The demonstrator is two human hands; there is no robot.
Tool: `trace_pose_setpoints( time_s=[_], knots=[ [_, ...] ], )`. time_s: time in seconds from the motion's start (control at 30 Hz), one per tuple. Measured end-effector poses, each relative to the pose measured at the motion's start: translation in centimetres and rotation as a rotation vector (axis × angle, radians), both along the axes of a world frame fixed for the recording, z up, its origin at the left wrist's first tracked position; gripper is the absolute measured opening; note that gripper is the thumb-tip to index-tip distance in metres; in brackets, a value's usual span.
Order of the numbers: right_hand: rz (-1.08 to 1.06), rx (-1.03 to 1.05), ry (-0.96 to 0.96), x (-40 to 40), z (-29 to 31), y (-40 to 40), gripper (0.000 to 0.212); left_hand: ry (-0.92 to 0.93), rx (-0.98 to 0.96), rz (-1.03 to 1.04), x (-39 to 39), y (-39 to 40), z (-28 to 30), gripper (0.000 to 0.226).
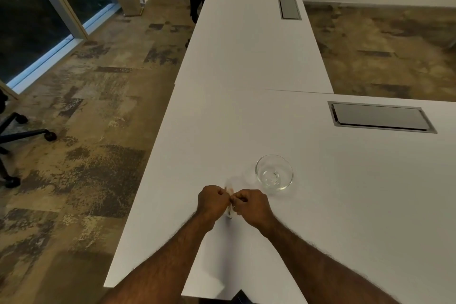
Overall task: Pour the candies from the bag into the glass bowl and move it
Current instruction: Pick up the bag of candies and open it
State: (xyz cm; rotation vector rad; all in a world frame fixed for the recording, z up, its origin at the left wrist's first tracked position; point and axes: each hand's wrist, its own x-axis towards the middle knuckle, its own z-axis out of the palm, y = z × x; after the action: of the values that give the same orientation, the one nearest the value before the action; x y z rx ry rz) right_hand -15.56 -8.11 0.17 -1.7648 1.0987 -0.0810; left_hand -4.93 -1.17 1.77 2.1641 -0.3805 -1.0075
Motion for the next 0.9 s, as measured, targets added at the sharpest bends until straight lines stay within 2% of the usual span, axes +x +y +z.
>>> trace_pose_setpoints(
  time_s=[0.13, 0.23, 0.33, 0.43, 0.53, 0.63, 0.7, 0.77, 0.83, 0.9],
  knots=[
    [-0.001, 0.055, 0.012, -0.3, 0.5, -0.6, 0.020, 0.095, -0.006, -0.018, 0.3, 0.1, -0.2, 0.009],
    [0.022, 0.045, 0.052, -0.3, 0.5, -0.7, 0.014, 0.090, -0.011, -0.036, 0.4, 0.3, -0.4, 0.007],
    [-0.003, -0.079, 0.124, -0.2, 0.4, -0.7, 0.022, -0.139, 0.053, -0.153, 0.2, 0.1, 0.0, 0.021],
    [-0.039, -0.201, 0.201, -0.7, 0.7, -1.5, 0.027, -0.407, 0.142, -0.230, 0.5, -0.1, 0.8, 0.019],
    [-0.084, -0.233, 0.241, -0.9, 1.1, -2.3, 0.032, -0.473, 0.174, -0.251, 1.1, -0.5, 1.5, 0.020],
    [-0.129, -0.221, 0.234, -0.6, 1.2, -2.5, 0.026, -0.506, 0.187, -0.274, 1.0, -1.1, 2.4, 0.019],
    [-0.163, -0.128, 0.136, -0.5, 1.5, -2.5, 0.019, -0.521, 0.201, -0.295, 0.9, -1.5, 3.1, 0.017],
    [-0.238, 0.084, -0.046, -0.9, 1.9, -2.6, 0.023, -0.540, 0.198, -0.322, 0.8, -2.0, 3.9, 0.020],
    [-0.397, 0.307, -0.228, -1.4, 2.1, -3.0, 0.035, -0.559, 0.176, -0.362, 0.7, -2.7, 5.3, 0.024],
    [-0.588, 0.471, -0.342, -2.2, 1.8, -3.6, 0.035, -0.580, 0.147, -0.427, 0.4, -3.6, 7.1, 0.024]
  ],
)
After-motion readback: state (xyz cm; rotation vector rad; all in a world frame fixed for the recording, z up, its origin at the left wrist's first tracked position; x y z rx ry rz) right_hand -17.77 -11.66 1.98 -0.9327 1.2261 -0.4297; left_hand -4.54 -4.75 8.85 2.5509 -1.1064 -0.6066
